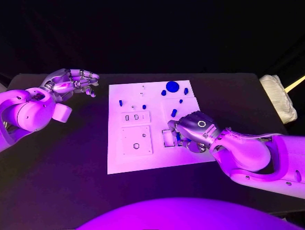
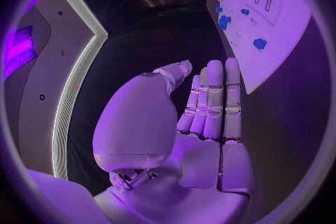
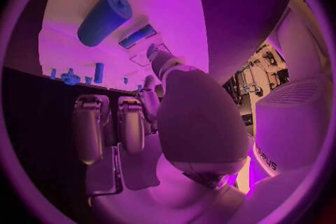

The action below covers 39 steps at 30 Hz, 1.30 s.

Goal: Assemble the parts on the task board

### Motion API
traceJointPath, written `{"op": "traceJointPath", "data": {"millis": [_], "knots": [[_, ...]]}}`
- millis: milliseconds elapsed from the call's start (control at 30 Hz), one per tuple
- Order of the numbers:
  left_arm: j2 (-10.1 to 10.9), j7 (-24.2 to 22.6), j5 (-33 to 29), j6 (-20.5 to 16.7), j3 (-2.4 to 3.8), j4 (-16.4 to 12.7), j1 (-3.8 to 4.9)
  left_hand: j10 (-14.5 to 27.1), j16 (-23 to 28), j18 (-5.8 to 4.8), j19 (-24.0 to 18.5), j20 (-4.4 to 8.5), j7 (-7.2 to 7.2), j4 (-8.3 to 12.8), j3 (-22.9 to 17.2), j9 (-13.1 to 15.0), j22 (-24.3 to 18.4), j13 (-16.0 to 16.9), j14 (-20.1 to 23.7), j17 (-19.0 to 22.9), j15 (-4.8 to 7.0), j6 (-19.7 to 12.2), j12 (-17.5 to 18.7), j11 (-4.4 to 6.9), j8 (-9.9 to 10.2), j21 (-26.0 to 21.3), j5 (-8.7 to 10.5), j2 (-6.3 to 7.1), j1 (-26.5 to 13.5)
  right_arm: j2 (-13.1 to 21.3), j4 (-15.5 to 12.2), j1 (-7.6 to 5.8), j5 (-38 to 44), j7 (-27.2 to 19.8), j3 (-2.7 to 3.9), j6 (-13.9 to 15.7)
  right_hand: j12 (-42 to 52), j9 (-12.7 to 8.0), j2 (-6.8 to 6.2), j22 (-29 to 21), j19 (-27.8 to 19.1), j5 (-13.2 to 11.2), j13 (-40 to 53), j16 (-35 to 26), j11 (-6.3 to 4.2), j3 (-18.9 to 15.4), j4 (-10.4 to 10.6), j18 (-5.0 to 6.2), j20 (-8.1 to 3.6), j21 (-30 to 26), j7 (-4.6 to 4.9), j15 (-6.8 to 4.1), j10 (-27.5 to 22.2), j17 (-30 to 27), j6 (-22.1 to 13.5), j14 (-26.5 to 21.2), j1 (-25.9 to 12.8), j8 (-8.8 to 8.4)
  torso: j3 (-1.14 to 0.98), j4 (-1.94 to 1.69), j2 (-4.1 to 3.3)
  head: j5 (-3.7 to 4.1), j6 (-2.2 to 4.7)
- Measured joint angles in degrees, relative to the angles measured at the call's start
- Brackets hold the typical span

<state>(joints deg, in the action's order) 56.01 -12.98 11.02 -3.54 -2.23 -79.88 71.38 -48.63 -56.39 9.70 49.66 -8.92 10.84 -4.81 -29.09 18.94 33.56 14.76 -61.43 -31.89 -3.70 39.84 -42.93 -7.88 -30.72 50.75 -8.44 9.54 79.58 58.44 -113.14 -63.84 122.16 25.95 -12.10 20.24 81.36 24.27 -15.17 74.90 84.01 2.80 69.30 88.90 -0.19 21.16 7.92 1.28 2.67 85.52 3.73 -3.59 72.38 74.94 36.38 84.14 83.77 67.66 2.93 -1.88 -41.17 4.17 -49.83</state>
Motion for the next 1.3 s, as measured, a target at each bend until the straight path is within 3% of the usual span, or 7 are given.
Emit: {"op": "traceJointPath", "data": {"millis": [300,800,967,1000,1067,1233,1300], "knots": [[0.0,0.0,0.0,0.0,0.0,0.1,0.0,0.0,0.0,0.0,0.0,0.0,0.0,0.0,0.0,0.0,0.0,0.0,0.0,0.0,0.0,0.0,0.0,0.0,0.0,0.0,0.0,0.0,0.0,0.9,-0.6,-0.47,0.4,0.2,0.18,0.4,0.0,-0.1,0.0,0.0,-0.2,0.0,0.0,-0.2,0.0,0.3,0.1,0.0,-0.25,0.0,0.0,0.0,0.0,0.0,0.0,0.0,0.0,0.0,0.02,-0.03,0.02,0.09,0.02],[-0.1,0.0,0.0,0.0,0.0,0.1,-0.01,0.0,0.0,0.0,0.0,0.0,0.0,0.0,0.0,0.0,0.0,0.0,0.0,0.0,0.0,0.0,0.0,0.0,0.0,0.0,0.0,0.0,0.0,1.5,-0.1,-2.62,0.7,0.3,0.72,0.4,0.0,-0.2,0.0,0.0,0.0,0.0,0.0,-0.2,-0.21,1.7,0.5,-0.01,-0.42,0.0,0.01,-0.21,0.2,0.0,0.4,-0.2,0.0,0.0,0.05,-0.08,0.02,0.05,0.15],[-0.1,0.0,0.0,0.0,0.0,0.1,-0.02,0.0,0.0,0.0,0.0,0.0,0.0,0.0,0.0,0.0,0.0,0.0,0.0,0.0,0.0,0.0,0.0,0.0,0.0,0.0,0.0,0.0,0.0,1.8,0.0,-2.82,-0.6,0.2,0.73,0.0,-0.2,-0.6,-1.15,0.0,0.0,0.0,-1.0,-0.2,-0.09,2.3,1.1,0.0,-0.42,0.0,0.02,-0.21,-0.2,0.0,0.4,-0.2,-1.2,-0.81,0.05,-0.04,0.02,0.04,0.2],[-0.1,0.0,0.0,0.0,0.0,0.1,-0.02,0.0,0.0,0.0,0.0,0.0,0.0,0.0,0.0,0.0,0.0,0.0,0.0,0.0,0.0,0.0,0.0,0.0,0.0,0.0,0.0,0.0,0.0,1.8,0.1,-2.84,-1.1,0.1,0.73,-0.1,-0.5,-0.8,-1.2,0.0,0.0,0.0,-1.3,-0.2,0.07,2.4,1.1,-0.01,-0.42,0.0,0.16,-0.21,-0.6,0.0,0.3,-0.2,-1.2,-1.33,0.05,-0.04,0.02,0.06,0.21],[-0.1,0.0,0.0,0.0,0.0,0.1,-0.02,0.0,0.0,0.0,0.0,0.0,0.0,0.0,0.0,0.0,0.0,0.0,0.0,0.0,0.0,0.0,0.0,0.0,0.0,0.0,0.0,0.0,0.0,2.0,0.2,-2.87,-2.2,-0.1,0.73,-0.3,-0.8,-3.3,-1.49,0.0,0.0,0.0,-2.0,-0.2,1.05,2.1,1.7,-0.01,-0.36,0.0,1.48,0.37,-1.4,0.0,-1.9,-0.1,-2.0,-6.25,0.05,-0.01,0.03,0.11,0.24],[-0.1,0.0,0.0,0.0,0.0,0.1,-0.02,0.0,0.0,0.0,0.0,0.0,0.0,0.0,0.0,0.0,0.0,0.0,0.0,0.0,0.0,0.0,0.0,0.0,0.0,0.0,0.0,0.0,0.0,2.4,0.4,-2.87,-5.8,-0.9,0.71,-1.2,-1.1,-8.2,-1.57,0.0,0.0,0.0,-2.5,-0.2,2.98,-0.6,1.6,0.0,1.28,0.0,3.74,2.02,-2.0,0.0,-4.2,-0.1,-2.5,-15.79,0.06,0.01,0.04,0.16,0.37],[-0.2,0.0,0.0,0.0,0.0,0.1,-0.02,0.0,0.0,0.0,0.0,0.0,0.0,0.0,0.0,0.0,0.0,0.0,0.0,0.0,0.0,0.0,0.0,0.0,0.0,0.0,0.0,0.0,0.0,2.4,0.4,-2.79,-6.9,-1.3,0.68,-1.5,-1.1,-9.4,-1.57,0.0,0.0,0.5,-2.6,-0.2,3.43,-1.7,1.7,0.0,1.66,-0.2,4.13,2.59,-2.1,0.0,-4.5,-0.1,-2.5,-18.05,0.06,0.01,0.04,0.2,0.39]]}}
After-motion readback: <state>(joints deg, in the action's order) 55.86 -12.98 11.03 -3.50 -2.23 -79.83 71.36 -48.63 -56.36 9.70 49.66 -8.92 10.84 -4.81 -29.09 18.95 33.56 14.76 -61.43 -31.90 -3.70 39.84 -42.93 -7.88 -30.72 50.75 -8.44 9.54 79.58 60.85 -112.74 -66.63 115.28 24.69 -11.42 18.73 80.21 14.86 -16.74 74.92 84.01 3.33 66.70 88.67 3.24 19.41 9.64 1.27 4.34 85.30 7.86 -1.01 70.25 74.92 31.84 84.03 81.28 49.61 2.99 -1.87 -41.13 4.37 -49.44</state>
